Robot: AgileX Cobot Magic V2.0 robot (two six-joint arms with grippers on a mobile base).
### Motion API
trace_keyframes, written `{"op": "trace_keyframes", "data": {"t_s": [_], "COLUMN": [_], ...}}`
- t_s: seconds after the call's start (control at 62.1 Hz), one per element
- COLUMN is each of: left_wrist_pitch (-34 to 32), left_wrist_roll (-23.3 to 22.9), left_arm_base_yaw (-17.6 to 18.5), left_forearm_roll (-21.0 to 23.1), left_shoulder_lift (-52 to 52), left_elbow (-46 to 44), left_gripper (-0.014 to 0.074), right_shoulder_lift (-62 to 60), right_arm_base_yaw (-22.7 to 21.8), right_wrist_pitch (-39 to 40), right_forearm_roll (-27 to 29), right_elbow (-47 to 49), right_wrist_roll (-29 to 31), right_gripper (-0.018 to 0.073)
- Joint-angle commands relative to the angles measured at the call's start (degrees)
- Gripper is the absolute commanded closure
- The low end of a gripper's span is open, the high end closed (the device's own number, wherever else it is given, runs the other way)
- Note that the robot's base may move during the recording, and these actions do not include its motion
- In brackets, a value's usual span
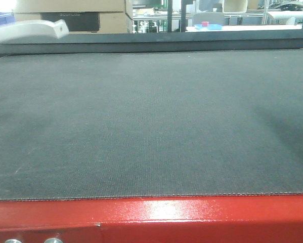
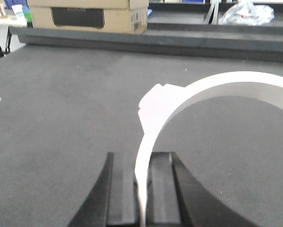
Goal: Grab PVC pipe and place in blue bin
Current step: 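Close the left gripper on the clamp and lift it up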
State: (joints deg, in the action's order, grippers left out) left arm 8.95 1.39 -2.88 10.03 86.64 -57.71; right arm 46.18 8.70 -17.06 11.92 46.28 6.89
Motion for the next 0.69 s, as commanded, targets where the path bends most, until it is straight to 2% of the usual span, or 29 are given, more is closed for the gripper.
{"op": "trace_keyframes", "data": {"t_s": [0.0,0.354,0.499,0.58,0.677], "left_wrist_pitch": [-0.18,-0.08,0.84,2.08,2.43], "left_wrist_roll": [-0.4,-0.25,-0.12,-0.12,-0.12], "left_arm_base_yaw": [0.28,0.28,0.28,0.28,0.28], "left_forearm_roll": [-0.02,-0.28,-1.75,-4.0,-4.3], "left_shoulder_lift": [-3.88,-22.24,-31.11,-34.82,-39.68], "left_elbow": [0.71,8.26,12.4,14.51,16.86], "left_gripper": [0.0707,0.0707,0.0707,0.0707,0.0707], "right_shoulder_lift": [-1.25,-3.62,-5.34,-6.86,-9.05], "right_arm_base_yaw": [-0.06,-0.06,-0.06,-0.06,-0.06], "right_wrist_pitch": [0.67,-2.26,-1.99,-1.99,-1.88], "right_forearm_roll": [0.14,0.14,0.14,0.14,0.14], "right_elbow": [0.44,0.33,-0.77,-1.96,-3.54], "right_wrist_roll": [0.25,0.25,0.25,0.25,0.25], "right_gripper": [0.0728,0.0728,0.0728,0.0728,0.0728]}}
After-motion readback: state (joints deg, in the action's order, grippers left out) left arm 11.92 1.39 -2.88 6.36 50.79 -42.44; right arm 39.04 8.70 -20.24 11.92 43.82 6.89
